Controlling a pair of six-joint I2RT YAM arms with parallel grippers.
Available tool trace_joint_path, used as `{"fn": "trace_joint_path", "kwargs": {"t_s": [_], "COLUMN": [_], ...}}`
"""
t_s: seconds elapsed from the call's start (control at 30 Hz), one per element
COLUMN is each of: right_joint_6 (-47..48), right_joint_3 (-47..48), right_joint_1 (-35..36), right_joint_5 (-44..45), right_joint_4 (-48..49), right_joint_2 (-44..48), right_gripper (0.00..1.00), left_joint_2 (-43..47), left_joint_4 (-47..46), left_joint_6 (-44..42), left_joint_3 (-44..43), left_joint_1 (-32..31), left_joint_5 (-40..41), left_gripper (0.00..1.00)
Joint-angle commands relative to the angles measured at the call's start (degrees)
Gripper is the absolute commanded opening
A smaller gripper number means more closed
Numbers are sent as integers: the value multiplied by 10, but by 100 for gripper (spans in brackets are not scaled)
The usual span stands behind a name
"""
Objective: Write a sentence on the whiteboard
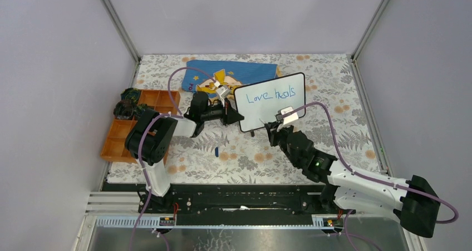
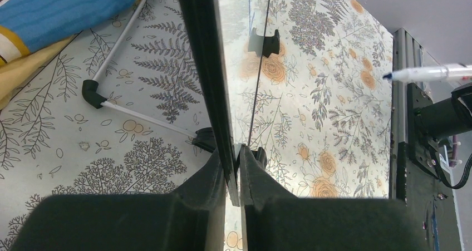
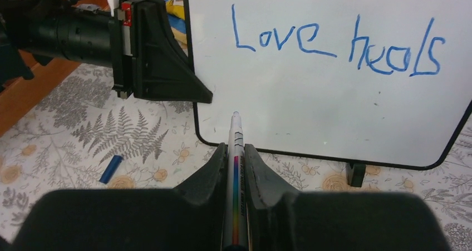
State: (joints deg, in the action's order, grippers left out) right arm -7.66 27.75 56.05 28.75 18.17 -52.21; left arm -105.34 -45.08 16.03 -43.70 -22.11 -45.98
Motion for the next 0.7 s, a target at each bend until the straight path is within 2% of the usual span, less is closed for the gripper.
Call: {"fn": "trace_joint_path", "kwargs": {"t_s": [0.0,0.23,0.4,0.67], "right_joint_6": [44,20,18,2], "right_joint_3": [-16,-62,-48,-49], "right_joint_1": [11,11,11,11], "right_joint_5": [74,73,49,12], "right_joint_4": [135,223,188,217], "right_joint_2": [-19,-29,-31,-72], "right_gripper": [0,0,0,0], "left_joint_2": [-26,-26,-27,-31], "left_joint_4": [111,119,119,119], "left_joint_6": [-54,-60,-60,-58], "left_joint_3": [17,15,14,12], "left_joint_1": [-7,-7,-7,-8], "left_joint_5": [33,33,32,30], "left_gripper": [0,0,0,0]}}
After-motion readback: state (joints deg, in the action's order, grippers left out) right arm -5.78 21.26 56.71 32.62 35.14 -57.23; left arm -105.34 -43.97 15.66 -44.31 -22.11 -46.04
